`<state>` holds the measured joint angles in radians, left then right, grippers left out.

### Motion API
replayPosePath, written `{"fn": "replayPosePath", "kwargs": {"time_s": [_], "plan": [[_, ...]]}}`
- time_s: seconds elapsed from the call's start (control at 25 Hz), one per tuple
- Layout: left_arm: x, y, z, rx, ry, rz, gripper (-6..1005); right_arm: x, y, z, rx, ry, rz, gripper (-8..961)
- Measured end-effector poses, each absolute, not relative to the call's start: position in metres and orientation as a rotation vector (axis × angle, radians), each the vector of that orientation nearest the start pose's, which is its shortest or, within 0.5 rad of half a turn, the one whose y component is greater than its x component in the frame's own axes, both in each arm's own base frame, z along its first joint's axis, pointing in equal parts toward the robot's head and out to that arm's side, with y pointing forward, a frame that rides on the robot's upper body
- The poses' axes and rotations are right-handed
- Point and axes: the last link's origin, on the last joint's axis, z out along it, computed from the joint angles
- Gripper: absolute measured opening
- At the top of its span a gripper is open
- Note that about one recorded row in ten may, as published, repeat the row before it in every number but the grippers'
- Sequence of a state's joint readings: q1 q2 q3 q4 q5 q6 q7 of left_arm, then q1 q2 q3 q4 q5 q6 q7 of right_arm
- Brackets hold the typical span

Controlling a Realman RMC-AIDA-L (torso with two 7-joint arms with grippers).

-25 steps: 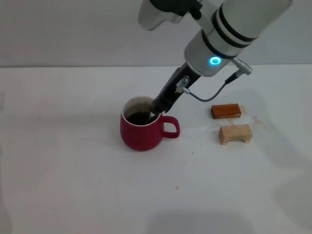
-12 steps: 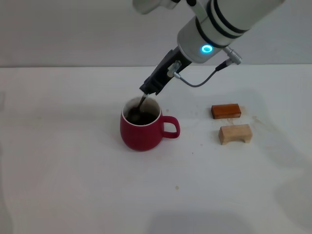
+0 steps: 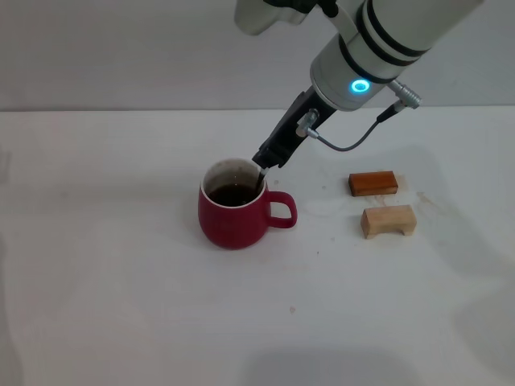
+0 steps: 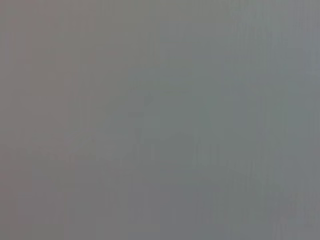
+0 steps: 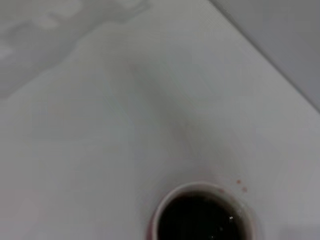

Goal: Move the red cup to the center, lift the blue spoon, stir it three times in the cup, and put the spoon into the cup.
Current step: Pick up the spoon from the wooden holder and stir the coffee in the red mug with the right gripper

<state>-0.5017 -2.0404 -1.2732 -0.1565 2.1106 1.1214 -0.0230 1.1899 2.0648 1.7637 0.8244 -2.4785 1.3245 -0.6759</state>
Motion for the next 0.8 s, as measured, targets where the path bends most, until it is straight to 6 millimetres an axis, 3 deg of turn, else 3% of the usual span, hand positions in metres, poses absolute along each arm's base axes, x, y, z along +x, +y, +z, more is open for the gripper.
{"fn": "replayPosePath", "kwargs": {"time_s": [0.36, 0.6, 0.8], "plan": [[-0.366, 0.356, 0.074, -1.054, -0.622, -0.634, 860, 0.029, 0.417, -0.063, -2.857, 0.519, -0.347, 133], [-0.366, 0.356, 0.075, -1.052, -0.616, -0.637, 860, 0.022, 0.43, -0.065, -2.793, 0.492, -0.229, 133], [-0.365, 0.356, 0.075, -1.052, -0.616, -0.639, 860, 0.03, 0.438, -0.061, -2.74, 0.486, -0.263, 133]]}}
